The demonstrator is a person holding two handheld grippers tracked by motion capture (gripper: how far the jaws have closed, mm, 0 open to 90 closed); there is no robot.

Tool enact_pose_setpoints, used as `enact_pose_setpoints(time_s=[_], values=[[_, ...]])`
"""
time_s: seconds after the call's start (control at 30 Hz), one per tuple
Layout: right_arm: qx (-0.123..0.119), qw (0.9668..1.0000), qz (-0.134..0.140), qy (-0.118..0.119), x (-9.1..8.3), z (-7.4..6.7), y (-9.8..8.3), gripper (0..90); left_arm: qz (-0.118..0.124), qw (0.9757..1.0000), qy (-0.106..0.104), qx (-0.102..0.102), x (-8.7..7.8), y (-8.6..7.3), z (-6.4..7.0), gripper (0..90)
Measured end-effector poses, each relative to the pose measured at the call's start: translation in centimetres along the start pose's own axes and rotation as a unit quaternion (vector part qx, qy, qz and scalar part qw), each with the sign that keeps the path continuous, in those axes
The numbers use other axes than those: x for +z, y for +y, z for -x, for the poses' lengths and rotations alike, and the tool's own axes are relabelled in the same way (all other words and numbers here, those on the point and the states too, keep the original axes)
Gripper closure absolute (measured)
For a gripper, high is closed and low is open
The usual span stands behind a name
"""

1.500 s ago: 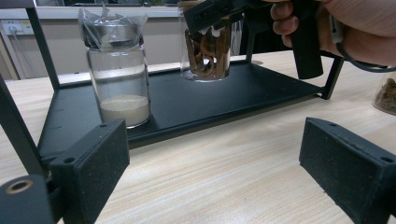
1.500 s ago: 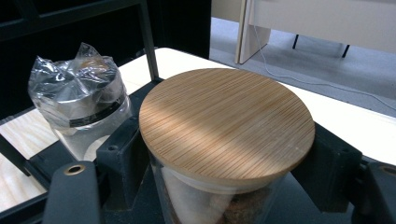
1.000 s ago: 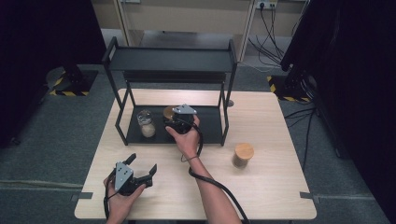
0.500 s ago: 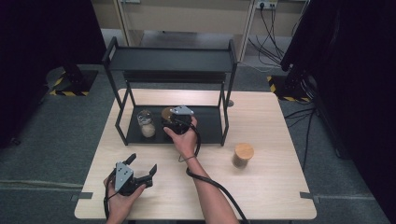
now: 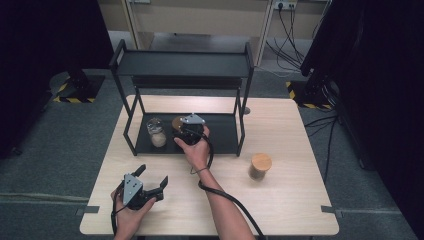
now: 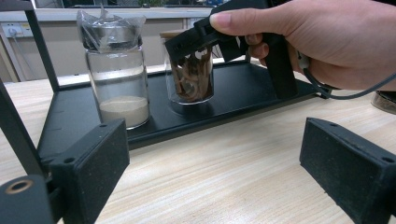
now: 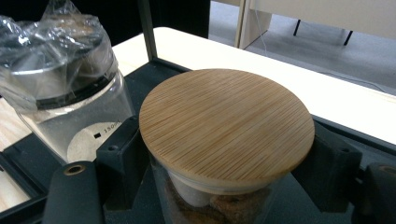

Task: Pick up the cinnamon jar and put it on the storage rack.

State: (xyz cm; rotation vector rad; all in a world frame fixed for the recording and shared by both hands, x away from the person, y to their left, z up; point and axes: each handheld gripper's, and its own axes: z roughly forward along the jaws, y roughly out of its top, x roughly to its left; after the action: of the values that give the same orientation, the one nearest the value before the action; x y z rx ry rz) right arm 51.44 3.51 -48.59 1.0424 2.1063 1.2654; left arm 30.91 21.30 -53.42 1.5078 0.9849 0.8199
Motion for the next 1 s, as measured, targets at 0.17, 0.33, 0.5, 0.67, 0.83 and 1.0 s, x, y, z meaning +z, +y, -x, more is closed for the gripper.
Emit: enact_pose_setpoints(time_s=[0.17, 0.33, 0.5, 0.67, 0.83, 1.0], values=[[-0.002, 1.0, -0.003, 0.002, 0.2, -0.18, -0.14, 26.3, 0.0, 1.0, 0.0, 0.0, -0.01, 0.0, 0.0, 7.7], [-0.004, 1.0, -0.004, 0.001, 0.29, -0.29, -0.22, 26.3, 0.0, 1.0, 0.0, 0.001, 0.0, 0.0, 0.01, 7.7], [-0.007, 1.0, -0.002, 0.001, 0.29, -0.35, -0.34, 26.2, 0.0, 1.0, 0.0, 0.001, 0.0, 0.0, 0.01, 7.7], [-0.005, 1.0, -0.002, 0.002, 0.26, -0.28, -0.62, 26.1, 0.0, 1.0, 0.0, 0.002, 0.02, 0.0, 0.03, 7.7], [-0.005, 1.0, -0.002, 0.003, 0.21, -0.22, -0.69, 26.1, 0.0, 1.0, 0.0, -0.001, 0.0, 0.0, -0.02, 7.7], [-0.004, 1.0, 0.0, 0.005, 0.17, -0.16, -0.8, 26.1, 0.0, 1.0, 0.0, 0.001, 0.0, 0.0, 0.01, 7.7]])
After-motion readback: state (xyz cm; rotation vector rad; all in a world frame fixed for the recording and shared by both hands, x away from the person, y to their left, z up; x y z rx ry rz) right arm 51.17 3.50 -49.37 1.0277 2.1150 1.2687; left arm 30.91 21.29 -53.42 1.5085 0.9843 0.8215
